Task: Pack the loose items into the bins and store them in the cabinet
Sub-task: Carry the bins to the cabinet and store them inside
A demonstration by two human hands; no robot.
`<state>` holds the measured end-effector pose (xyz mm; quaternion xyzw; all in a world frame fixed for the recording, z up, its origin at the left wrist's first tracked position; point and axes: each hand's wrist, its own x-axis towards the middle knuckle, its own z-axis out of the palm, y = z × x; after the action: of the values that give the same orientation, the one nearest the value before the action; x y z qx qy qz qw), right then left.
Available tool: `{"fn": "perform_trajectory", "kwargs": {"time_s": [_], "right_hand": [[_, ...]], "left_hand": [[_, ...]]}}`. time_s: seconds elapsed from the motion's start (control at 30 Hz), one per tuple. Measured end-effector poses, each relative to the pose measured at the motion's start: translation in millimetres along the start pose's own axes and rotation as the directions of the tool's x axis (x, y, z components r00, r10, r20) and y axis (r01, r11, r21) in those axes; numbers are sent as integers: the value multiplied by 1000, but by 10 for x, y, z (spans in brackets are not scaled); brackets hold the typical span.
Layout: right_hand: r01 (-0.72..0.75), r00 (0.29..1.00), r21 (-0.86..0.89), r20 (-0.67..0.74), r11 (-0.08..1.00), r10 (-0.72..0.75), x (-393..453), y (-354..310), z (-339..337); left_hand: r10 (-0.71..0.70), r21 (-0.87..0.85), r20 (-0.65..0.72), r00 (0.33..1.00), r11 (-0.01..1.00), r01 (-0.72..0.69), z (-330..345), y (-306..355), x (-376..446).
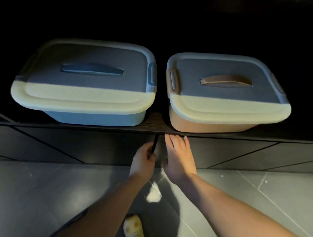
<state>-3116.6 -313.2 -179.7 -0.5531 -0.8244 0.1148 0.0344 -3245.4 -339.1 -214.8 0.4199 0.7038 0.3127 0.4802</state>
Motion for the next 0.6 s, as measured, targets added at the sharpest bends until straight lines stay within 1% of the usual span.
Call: {"fn": "perform_trajectory", "kwargs": {"time_s": [0.07,0.13,0.2,0.23,0.3,0.4,0.53,0.6], "right_hand": [[14,1000,1,-17,1000,-14,-80,47,81],[40,999,14,-17,999,-40,-222,75,135],[59,998,9,-28,998,-59,-396,100,180],[57,998,31,-35,998,-56,-489,110,207],[41,998,106,-51,993,-36,-683,120,253],[41,995,127,-99,991,-29,-981,134,268],[73,989,109,-138,991,-58,-1349,232,163],[103,985,76,-144,992,-91,-1510,309,137]], "left_hand": [[15,-20,-20,1000,1000,-16,-14,20,40],[38,-2,36,999,999,-38,-11,-12,57],[39,-86,123,992,996,-28,15,-72,1],[48,-144,144,988,989,-27,34,-118,-61],[56,-188,146,988,982,-28,70,-176,-218],[24,-114,170,985,993,-5,169,-325,-411],[-13,-88,232,973,996,35,295,-423,-744],[-6,-99,283,959,994,36,359,-418,-926]]}}
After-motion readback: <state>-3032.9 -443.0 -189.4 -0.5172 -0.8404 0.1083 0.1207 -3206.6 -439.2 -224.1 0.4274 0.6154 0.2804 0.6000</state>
